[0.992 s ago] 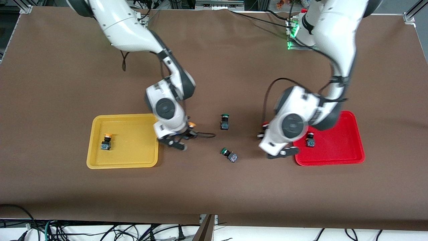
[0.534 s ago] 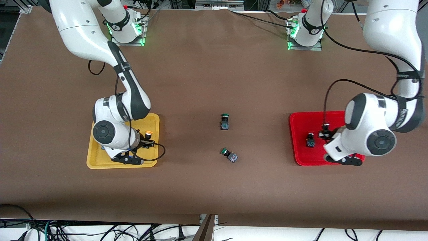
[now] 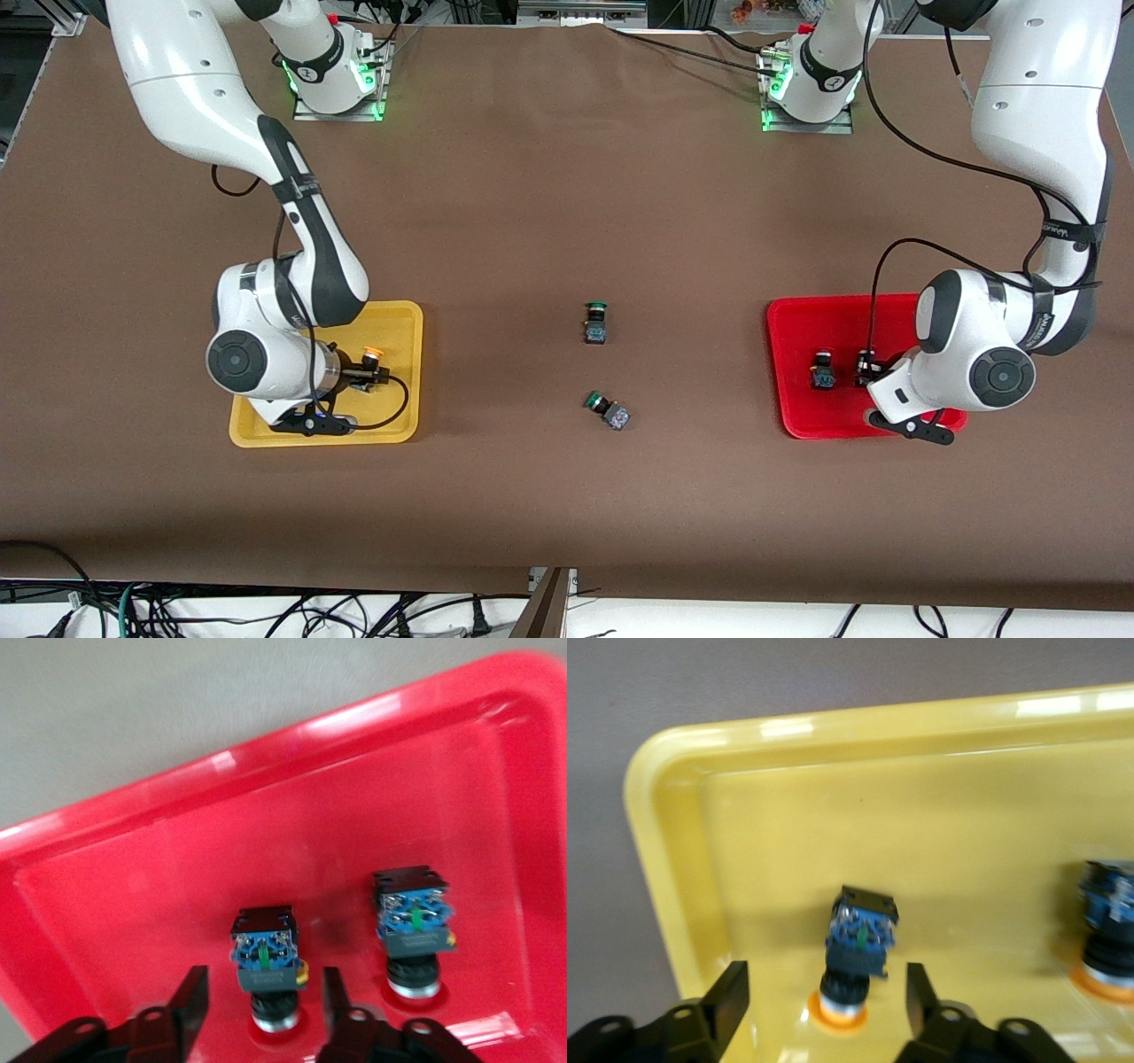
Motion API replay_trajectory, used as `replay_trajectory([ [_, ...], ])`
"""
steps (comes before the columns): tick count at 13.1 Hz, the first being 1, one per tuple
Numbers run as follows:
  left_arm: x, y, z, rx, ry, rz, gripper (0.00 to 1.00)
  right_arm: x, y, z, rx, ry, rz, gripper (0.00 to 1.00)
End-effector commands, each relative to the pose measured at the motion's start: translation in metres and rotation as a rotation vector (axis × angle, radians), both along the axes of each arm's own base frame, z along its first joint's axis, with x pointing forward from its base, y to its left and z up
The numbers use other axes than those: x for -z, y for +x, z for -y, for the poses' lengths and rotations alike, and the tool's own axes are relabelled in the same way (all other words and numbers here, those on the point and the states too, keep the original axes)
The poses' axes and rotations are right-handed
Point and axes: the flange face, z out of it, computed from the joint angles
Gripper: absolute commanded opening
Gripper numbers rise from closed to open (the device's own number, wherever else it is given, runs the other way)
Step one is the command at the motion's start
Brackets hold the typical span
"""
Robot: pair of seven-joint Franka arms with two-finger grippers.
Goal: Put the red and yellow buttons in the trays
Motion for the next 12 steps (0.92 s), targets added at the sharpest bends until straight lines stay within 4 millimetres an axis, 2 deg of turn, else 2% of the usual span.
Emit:
replay_trajectory([
  [1,-0.096,-0.008,0.003,0.019,0.023,0.055,1.0,-0.083,0.001,0.035,-0.031,0.019,-0.033,1.0],
  [3,-0.181,-0.018,0.007,0.022,0.04,0.137,1.0,-0.132,-0.004,0.062,-0.091,0.022,-0.058,1.0],
  [5,-0.249,-0.042,0.028,0.044,0.043,0.164,1.0,-0.178,-0.017,0.086,-0.113,0.029,-0.066,1.0],
  [6,-0.276,-0.057,0.035,0.039,0.024,0.163,1.0,-0.218,-0.027,0.095,-0.102,0.027,-0.033,1.0],
  [7,-0.304,-0.074,0.04,0.019,-0.026,0.165,1.0,-0.244,-0.037,0.097,-0.097,0.029,-0.018,1.0],
  [8,-0.33,-0.094,0.041,0.0,-0.06,0.149,1.0,-0.27,-0.047,0.104,-0.09,0.032,0.002,1.0],
  [10,-0.372,-0.13,0.044,-0.021,-0.055,0.122,1.0,-0.315,-0.078,0.134,-0.063,0.022,0.022,1.0],
  [11,-0.379,-0.135,0.039,-0.03,-0.051,0.122,1.0,-0.334,-0.099,0.131,-0.08,-0.007,0.018,1.0],
  [12,-0.383,-0.131,0.033,-0.039,-0.042,0.131,1.0,-0.356,-0.114,0.132,-0.087,-0.032,0.034,1.0],
])
